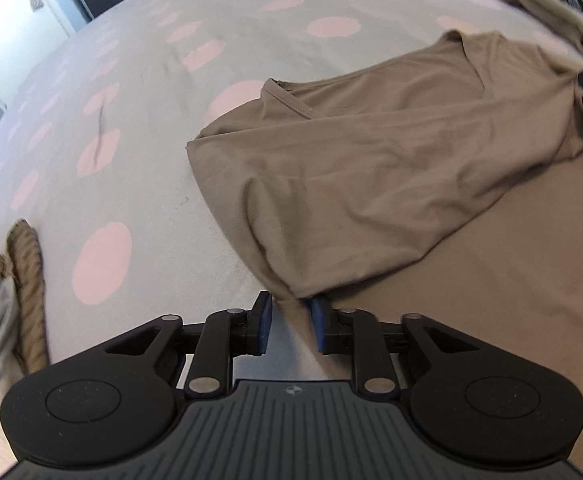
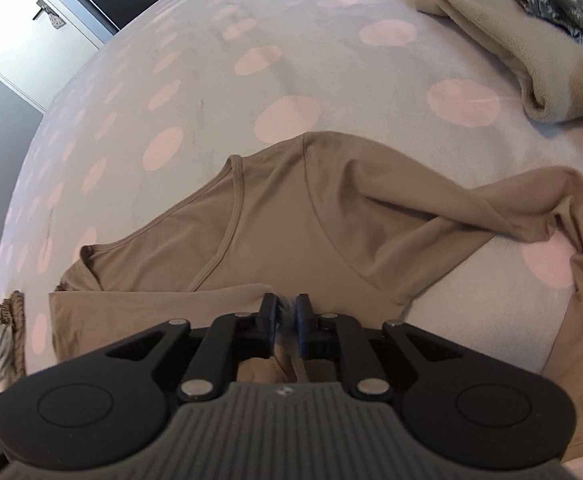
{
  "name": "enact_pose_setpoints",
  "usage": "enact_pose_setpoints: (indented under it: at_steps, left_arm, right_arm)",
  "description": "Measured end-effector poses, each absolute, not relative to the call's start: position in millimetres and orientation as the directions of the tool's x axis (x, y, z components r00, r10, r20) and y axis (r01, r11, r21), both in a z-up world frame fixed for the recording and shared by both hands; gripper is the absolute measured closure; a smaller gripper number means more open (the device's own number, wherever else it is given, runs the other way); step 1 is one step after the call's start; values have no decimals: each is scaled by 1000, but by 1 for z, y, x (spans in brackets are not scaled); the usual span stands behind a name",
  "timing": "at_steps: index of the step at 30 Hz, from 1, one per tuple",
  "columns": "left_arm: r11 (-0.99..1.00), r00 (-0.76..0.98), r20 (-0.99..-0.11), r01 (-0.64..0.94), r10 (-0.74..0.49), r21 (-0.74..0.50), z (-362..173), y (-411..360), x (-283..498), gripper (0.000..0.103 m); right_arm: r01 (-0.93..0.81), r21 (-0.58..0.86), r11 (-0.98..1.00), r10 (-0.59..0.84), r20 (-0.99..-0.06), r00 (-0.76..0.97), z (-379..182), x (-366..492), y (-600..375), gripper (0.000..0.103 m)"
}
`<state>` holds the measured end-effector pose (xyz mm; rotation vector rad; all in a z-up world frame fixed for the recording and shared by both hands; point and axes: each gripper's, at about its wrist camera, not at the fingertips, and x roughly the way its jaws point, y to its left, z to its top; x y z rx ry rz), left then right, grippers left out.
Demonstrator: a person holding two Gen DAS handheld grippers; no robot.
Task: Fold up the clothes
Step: 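Grasp the shirt side edge with the right gripper and fold it inward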
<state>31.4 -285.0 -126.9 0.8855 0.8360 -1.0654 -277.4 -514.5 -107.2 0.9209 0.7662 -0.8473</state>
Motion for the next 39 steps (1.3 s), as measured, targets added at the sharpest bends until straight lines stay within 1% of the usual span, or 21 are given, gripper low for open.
enact_pose_setpoints:
  at_steps: [1, 2, 4, 6, 9, 11, 12, 13, 15, 17, 20, 24, 25, 26, 27, 28, 29, 32, 35, 39]
  left_arm:
    - [239, 270, -893, 952, -360, 192, -128, -287, 32, 98]
    - [245, 274, -893, 950, -358, 193, -129, -288, 33, 98]
    - [240, 281, -887, 950, -365, 203, -128, -288, 32, 103]
    - [229, 289, -880, 950, -376, 214, -127, -286, 29, 103]
    - [214, 300, -870, 949, -392, 231, -125, -283, 25, 103]
    - [204, 306, -862, 949, -403, 242, -123, -281, 23, 103]
    - [199, 310, -858, 948, -409, 247, -123, -280, 21, 100]
    - [194, 313, -855, 948, -414, 253, -122, -279, 20, 91]
    - [184, 319, -847, 947, -425, 265, -121, -277, 18, 82]
    - [165, 329, -842, 944, -427, 285, -122, -277, 13, 82]
    - [129, 361, -844, 932, -396, 338, -133, -285, 7, 82]
    - [154, 380, -834, 925, -400, 348, -132, -289, 13, 82]
    - [165, 382, -834, 924, -398, 344, -131, -289, 15, 88]
    - [177, 383, -835, 923, -394, 341, -130, -290, 17, 89]
    - [187, 378, -839, 925, -392, 329, -129, -290, 20, 93]
    - [197, 369, -843, 928, -391, 315, -129, -289, 22, 99]
    - [208, 367, -844, 929, -392, 307, -128, -289, 23, 99]
    - [241, 359, -843, 929, -401, 282, -121, -285, 26, 100]
    - [267, 360, -848, 925, -389, 270, -119, -282, 32, 101]
    - [248, 365, -858, 925, -362, 288, -123, -282, 31, 101]
  right_arm:
    - [876, 337, 345, -303, -844, 444, -105, -280, -516, 77]
    - [884, 321, 341, -325, -842, 431, -104, -283, -517, 77]
    - [897, 296, 329, -363, -837, 410, -101, -289, -519, 77]
    - [898, 296, 327, -368, -835, 409, -100, -294, -521, 77]
    - [891, 313, 328, -353, -834, 423, -102, -301, -519, 74]
    - [886, 322, 334, -345, -833, 433, -103, -303, -517, 68]
    - [884, 324, 338, -343, -832, 436, -103, -304, -515, 67]
    - [882, 326, 342, -341, -831, 439, -104, -306, -514, 65]
    - [877, 330, 348, -339, -828, 447, -106, -307, -511, 60]
    - [873, 330, 358, -335, -828, 450, -110, -302, -513, 58]
    - [868, 329, 373, -329, -828, 455, -116, -296, -515, 53]
    - [860, 327, 393, -321, -827, 461, -125, -287, -518, 53]
    - [858, 326, 398, -319, -827, 463, -127, -285, -519, 54]
    - [855, 326, 403, -317, -827, 464, -129, -282, -519, 58]
    - [853, 325, 407, -315, -827, 466, -131, -280, -520, 63]
    - [851, 325, 412, -313, -827, 467, -133, -278, -521, 85]
    - [849, 325, 417, -311, -827, 469, -135, -276, -522, 99]
    - [837, 325, 440, -330, -809, 487, -129, -272, -522, 99]
    - [852, 251, 459, -410, -791, 454, -113, -269, -526, 99]
    - [877, 248, 412, -445, -785, 431, -110, -269, -543, 99]
